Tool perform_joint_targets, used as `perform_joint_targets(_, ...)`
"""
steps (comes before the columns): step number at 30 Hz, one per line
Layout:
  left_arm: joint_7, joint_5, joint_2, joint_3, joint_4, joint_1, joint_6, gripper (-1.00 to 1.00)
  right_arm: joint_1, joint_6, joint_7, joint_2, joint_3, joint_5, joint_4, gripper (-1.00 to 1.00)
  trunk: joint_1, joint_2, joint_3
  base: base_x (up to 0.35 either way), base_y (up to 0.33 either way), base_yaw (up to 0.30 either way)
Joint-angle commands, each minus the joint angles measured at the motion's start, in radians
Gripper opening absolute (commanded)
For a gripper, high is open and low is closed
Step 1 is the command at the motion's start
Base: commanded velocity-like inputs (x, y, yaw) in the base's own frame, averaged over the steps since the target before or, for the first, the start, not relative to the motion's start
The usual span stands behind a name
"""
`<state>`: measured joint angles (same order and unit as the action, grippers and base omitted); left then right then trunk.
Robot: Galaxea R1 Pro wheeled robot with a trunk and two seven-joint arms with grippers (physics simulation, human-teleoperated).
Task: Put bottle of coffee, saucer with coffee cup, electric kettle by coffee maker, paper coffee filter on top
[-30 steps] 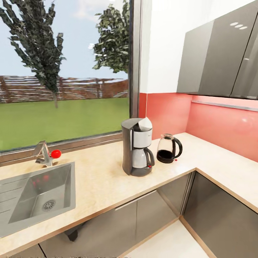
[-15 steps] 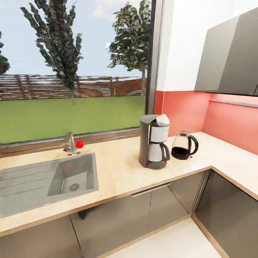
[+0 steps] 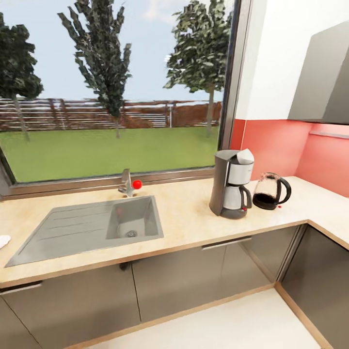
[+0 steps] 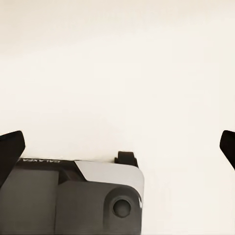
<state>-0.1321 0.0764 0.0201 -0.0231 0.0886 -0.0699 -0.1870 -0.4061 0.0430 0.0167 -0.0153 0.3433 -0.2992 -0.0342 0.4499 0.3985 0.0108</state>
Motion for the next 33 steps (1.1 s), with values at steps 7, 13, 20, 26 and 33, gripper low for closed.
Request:
perform_joint_targets(7, 0.0, 0.009, -0.002, 0.0, 0.003, -0.001, 0.0, 1.0, 0.0, 0.005, 0.002, 0.0, 0.008, -0.009, -0.001, 1.0, 0.0, 0.002, 0.01, -0.069, 0.289, 0.183)
perform_joint_targets(13, 0.0, 0.01, 0.0, -0.001, 0.003, 0.001, -0.001, 1.0, 0.0, 0.005, 0.002, 0.0, 0.009, -0.009, -0.001, 1.0, 0.0, 0.002, 0.018, -0.001, 0.305, 0.187)
perform_joint_targets(20, 0.0, 0.01, 0.0, -0.001, 0.003, 0.001, -0.001, 1.0, 0.0, 0.005, 0.002, 0.0, 0.009, -0.008, -0.001, 1.0, 0.0, 0.002, 0.026, 0.0, 0.307, 0.188)
perform_joint_targets(26, 0.0, 0.01, 0.0, -0.001, 0.003, 0.001, -0.002, 1.0, 0.0, 0.005, 0.002, 0.0, 0.009, -0.008, -0.001, 1.0, 0.0, 0.002, 0.034, 0.0, 0.309, 0.192)
perform_joint_targets(33, 0.0, 0.01, 0.0, -0.001, 0.003, 0.001, -0.002, 1.0, 0.0, 0.005, 0.002, 0.0, 0.009, -0.008, -0.001, 1.0, 0.0, 0.002, 0.041, 0.0, 0.31, 0.209)
